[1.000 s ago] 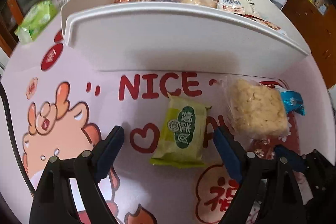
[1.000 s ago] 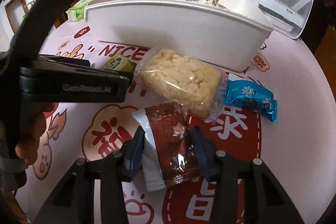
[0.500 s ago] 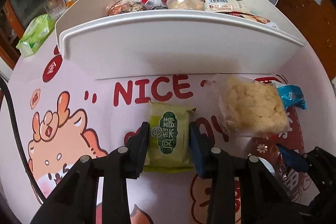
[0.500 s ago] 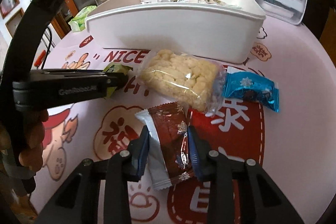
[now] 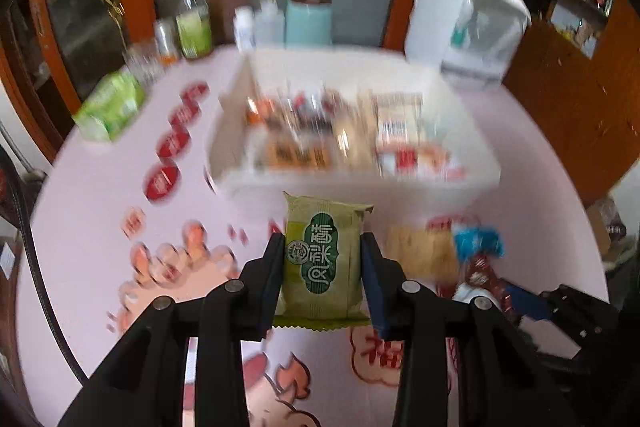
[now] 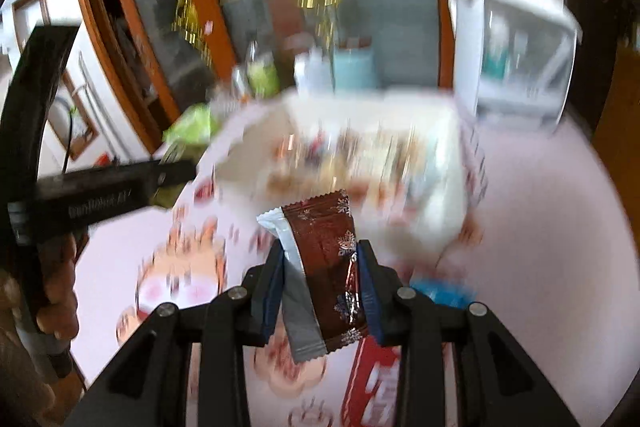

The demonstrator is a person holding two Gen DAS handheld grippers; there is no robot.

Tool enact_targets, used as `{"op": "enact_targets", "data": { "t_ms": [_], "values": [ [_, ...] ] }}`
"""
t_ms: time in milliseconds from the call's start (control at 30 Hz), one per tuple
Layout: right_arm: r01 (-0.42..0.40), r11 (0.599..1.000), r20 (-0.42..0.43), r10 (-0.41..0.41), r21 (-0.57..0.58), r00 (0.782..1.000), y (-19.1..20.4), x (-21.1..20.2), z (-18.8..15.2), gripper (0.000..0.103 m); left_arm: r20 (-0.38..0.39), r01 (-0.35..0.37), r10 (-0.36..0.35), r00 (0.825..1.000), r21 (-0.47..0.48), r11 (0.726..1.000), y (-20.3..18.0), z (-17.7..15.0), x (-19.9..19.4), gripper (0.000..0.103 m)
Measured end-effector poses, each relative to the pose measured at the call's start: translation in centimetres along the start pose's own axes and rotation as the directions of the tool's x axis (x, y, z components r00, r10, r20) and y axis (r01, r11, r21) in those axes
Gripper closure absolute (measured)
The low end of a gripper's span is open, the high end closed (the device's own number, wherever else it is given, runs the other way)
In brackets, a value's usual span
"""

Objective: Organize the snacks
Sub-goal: 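Carry the red-brown snack into the tray with the right gripper while the left carries the green pastry there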

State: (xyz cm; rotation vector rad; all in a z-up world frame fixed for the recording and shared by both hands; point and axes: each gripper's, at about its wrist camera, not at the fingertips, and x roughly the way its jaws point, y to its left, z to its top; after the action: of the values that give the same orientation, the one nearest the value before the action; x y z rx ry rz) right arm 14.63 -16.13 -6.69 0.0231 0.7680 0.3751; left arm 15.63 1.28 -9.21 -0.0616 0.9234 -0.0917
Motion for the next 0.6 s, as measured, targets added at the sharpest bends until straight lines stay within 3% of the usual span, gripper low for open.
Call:
{"op": "enact_targets", "data": {
  "t_ms": [167, 300, 433, 600],
  "values": [
    [0.034, 0.999, 0.121, -0.033, -0.007, 0.992, -0.9, -1.6, 8.1, 0.068, 0.095, -0.044, 0.045, 0.994, -0.017, 0.999, 0.7, 6.3, -3.7, 0.068],
    [0.034, 0.999, 0.152, -0.038, 0.031, 0.988, -2.0, -0.6, 13.3, 0.067, 0.157, -0.082, 0.081, 0.984, 0.002, 0.997, 0.7, 11.2, -5.7, 0.067],
    [0.019, 0.996, 0.105, -0.029, 0.092, 0.994, -3.6, 2.7, 15.8, 0.067, 0.181, -0.111, 0.106, 0.978, 0.02, 0.994, 0.7, 14.7, -5.0, 0.067],
    [0.019, 0.985, -0.025, -0.015, 0.17, 1.0, -5.4, 9.7, 15.4, 0.065, 0.105, -0.117, 0.116, 0.988, 0.009, 0.993, 0.9, 16.7, -0.5, 0.067]
  ]
}}
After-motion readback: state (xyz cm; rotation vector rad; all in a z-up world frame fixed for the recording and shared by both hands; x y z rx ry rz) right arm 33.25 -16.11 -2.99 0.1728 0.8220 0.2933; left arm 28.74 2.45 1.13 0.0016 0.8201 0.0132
